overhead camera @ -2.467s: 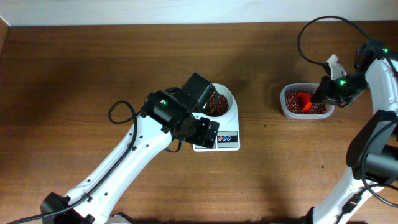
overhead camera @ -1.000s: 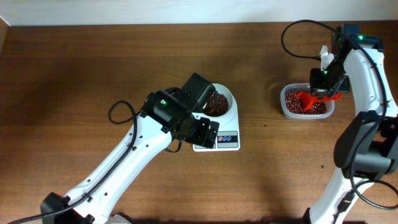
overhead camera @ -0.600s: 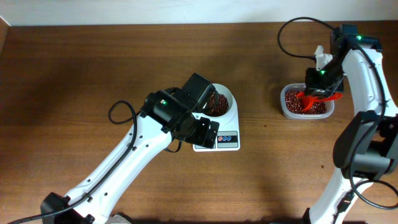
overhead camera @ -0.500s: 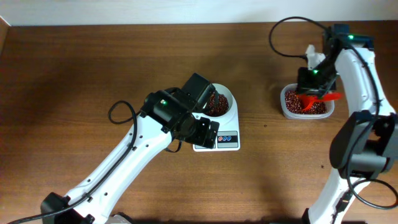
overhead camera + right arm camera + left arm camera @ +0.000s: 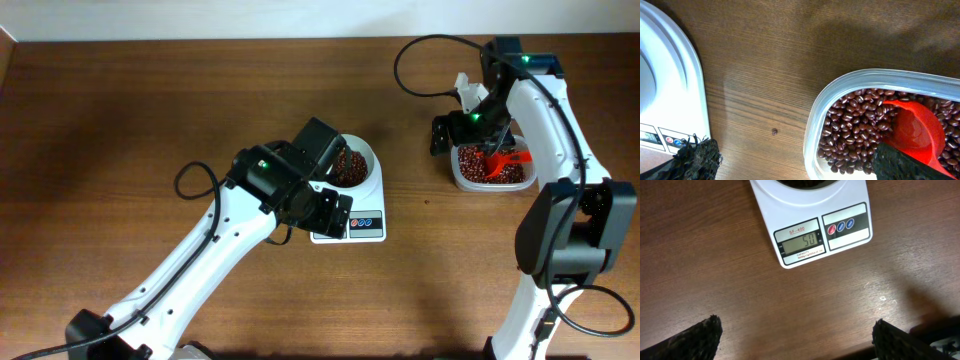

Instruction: Scoop item into bowl and weigh 50g on scale

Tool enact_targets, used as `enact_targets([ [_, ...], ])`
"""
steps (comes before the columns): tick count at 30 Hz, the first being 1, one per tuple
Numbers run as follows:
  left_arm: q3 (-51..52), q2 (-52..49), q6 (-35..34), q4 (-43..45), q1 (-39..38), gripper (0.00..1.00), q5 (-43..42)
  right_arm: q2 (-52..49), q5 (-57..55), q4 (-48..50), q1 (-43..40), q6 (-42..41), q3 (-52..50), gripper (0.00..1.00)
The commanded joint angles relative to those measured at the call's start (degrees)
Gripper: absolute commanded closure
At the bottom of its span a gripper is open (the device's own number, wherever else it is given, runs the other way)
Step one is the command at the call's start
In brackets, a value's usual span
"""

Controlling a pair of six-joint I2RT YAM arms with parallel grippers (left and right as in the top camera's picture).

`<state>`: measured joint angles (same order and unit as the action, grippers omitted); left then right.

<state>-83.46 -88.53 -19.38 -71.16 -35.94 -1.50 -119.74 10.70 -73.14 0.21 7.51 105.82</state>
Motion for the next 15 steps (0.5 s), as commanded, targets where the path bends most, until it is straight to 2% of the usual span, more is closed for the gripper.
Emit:
enact_targets([
  [1, 0.1, -0.2, -0.7, -0.1, -0.3, 0.01, 0.4, 1.1, 0.7, 2.0, 0.2, 0.0, -0.1, 0.01],
  [6, 0.1, -0.2, -0.7, -0.1, -0.3, 0.01, 0.4, 1.1, 0.7, 9.3, 0.2, 0.0, -0.1, 0.01],
  [15, 0.1, -0.2, -0.7, 0.0, -0.3, 0.01, 0.4, 1.1, 0.7, 9.6, 0.2, 0.0, -0.1, 0.01],
])
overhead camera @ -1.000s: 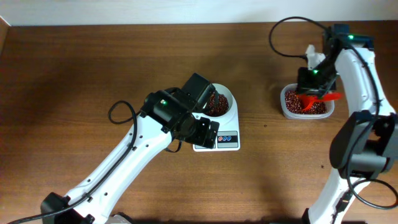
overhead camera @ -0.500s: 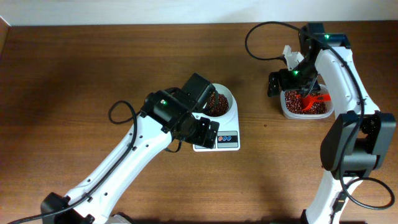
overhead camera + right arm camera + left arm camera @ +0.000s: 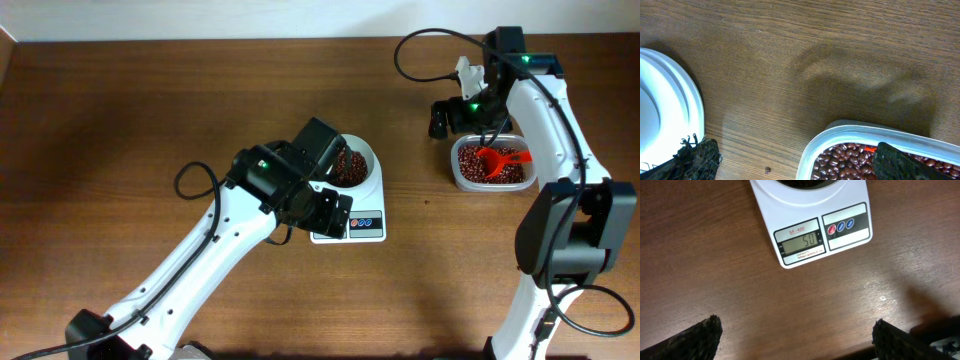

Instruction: Scoop item into bowl and weigh 50g on scale

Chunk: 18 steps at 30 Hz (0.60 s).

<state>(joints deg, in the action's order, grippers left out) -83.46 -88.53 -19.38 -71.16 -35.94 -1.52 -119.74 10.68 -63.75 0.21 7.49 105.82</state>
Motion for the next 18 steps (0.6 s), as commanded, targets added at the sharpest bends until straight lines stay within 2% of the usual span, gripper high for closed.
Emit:
enact_targets([
  [1, 0.1, -0.2, -0.7, -0.1, -0.3, 0.01, 0.4, 1.1, 0.7, 0.2, 0.2, 0.0, -0.1, 0.01],
  [4, 0.1, -0.2, -0.7, 0.0, -0.3, 0.01, 0.4, 1.1, 0.7, 0.2, 0.2, 0.0, -0.1, 0.01],
  [6, 0.1, -0.2, -2.3, -0.1, -0.3, 0.01, -3.4, 1.1, 0.7, 0.2, 0.2, 0.0, -0.1, 0.01],
  [13, 0.1, -0.2, -2.3, 0.0, -0.3, 0.01, -3.4, 1.1, 0.7, 0.2, 0.2, 0.0, -0.1, 0.01],
  [15, 0.1, -0.2, -3.3, 4.6, -0.3, 0.01, -3.0, 1.1, 0.7, 0.2, 0.2, 0.0, -0.1, 0.01],
  [18, 0.1, -0.2, -3.3, 5.1, -0.3, 0.01, -3.0, 1.1, 0.7, 0.2, 0.2, 0.0, -0.1, 0.01],
])
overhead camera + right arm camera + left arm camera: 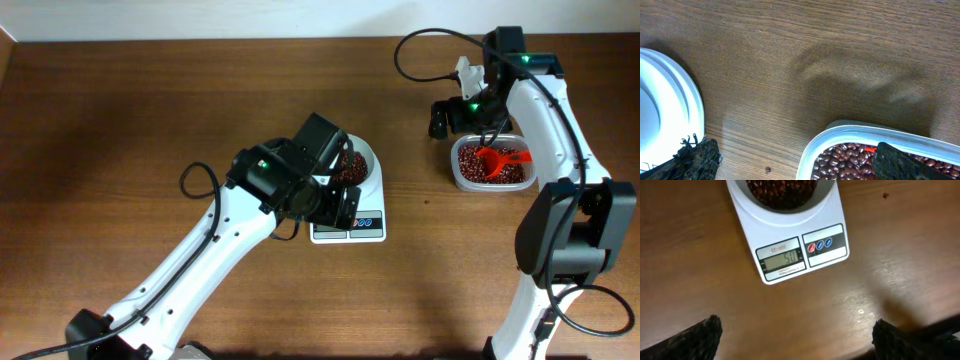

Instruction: Scoop item into bowl and weigh 50g on scale

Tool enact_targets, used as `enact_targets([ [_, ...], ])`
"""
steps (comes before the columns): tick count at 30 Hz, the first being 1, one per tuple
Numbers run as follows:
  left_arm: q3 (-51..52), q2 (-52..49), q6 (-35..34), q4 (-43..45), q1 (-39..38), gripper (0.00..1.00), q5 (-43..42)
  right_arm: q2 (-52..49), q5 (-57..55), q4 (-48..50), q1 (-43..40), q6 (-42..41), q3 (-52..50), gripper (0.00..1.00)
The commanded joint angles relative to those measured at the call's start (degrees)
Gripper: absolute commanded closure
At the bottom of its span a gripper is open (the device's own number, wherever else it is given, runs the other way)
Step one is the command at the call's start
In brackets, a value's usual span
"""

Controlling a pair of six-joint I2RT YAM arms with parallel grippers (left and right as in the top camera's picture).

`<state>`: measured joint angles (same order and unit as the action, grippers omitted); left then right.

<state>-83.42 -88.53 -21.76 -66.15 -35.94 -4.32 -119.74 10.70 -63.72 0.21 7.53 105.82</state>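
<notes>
The white scale [790,230] shows 50 on its display [785,258]. On it stands the white bowl [352,163] filled with red beans [782,190]. My left gripper [799,342] hangs open above the bare wood in front of the scale, its fingers [700,335] wide apart. The clear bean container [490,166] sits at the right with the red scoop [497,157] lying in its beans. My right gripper [800,165] is open over the container's near-left rim [840,131], holding nothing.
A stray bean [768,170] lies on the wood between scale and container, and another [885,195] to the right of the scale. The scale's white edge [670,105] shows at the left of the right wrist view. My left arm [200,260] crosses the table's front left.
My left gripper has drawn back from the scale, so the bowl of beans now shows above the display, which reads 50 as before. The right arm has not moved.
First my right gripper stood open low over the container, the red scoop beside its right finger. Then it was off the container's back-left corner, the scoop left lying in the beans. The scale read 50 throughout. Now my left gripper sits farther from the scale.
</notes>
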Motion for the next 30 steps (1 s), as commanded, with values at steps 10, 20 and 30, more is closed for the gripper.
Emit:
enact_targets([
  [10, 0.2, -8.0, -3.7, 0.8, -7.5, 0.01, 18.3, 1.1, 0.7, 0.2, 0.2, 0.0, -0.1, 0.01],
  [20, 0.2, -8.1, -12.8, 1.2, -9.1, 0.01, 21.7, 1.1, 0.7, 0.2, 0.2, -0.1, -0.1, 0.01],
  [30, 0.2, -8.1, -13.4, 1.2, -8.9, 0.01, 21.7, 1.1, 0.7, 0.2, 0.2, 0.0, -0.1, 0.01],
])
